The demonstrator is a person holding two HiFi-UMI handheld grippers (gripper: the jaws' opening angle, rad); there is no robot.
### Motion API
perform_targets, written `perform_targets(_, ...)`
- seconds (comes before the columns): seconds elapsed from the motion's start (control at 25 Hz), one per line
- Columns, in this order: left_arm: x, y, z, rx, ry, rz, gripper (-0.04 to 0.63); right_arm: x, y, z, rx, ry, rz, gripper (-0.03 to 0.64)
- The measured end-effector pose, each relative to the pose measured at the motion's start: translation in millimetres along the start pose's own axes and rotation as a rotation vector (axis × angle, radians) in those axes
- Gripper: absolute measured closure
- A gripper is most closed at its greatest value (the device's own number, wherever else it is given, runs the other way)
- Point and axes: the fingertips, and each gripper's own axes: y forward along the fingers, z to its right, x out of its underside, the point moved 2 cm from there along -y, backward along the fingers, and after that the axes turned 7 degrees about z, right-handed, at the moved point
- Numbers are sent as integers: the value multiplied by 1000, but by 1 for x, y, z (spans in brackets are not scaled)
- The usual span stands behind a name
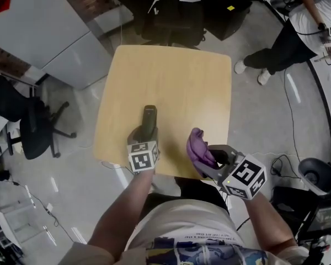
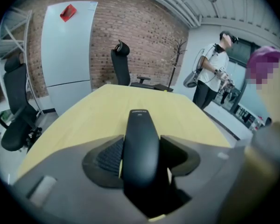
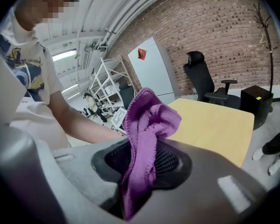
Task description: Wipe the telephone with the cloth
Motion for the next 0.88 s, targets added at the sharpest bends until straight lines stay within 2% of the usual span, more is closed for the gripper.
perform_targets(0.2, 4, 6, 2, -3, 33, -16, 333, 2, -1, 2, -1, 4, -4, 505)
perform_targets(0.52, -9, -1, 7, 87, 55, 14, 276, -1, 5, -9, 19, -16, -2, 505)
perform_targets(0.68, -18, -26, 11, 161, 55, 58, 265, -5, 12, -22, 37, -34, 15, 505)
perform_targets(0.88, -30, -92, 8, 318, 33, 152, 268, -11, 27, -56, 42, -75, 32, 505)
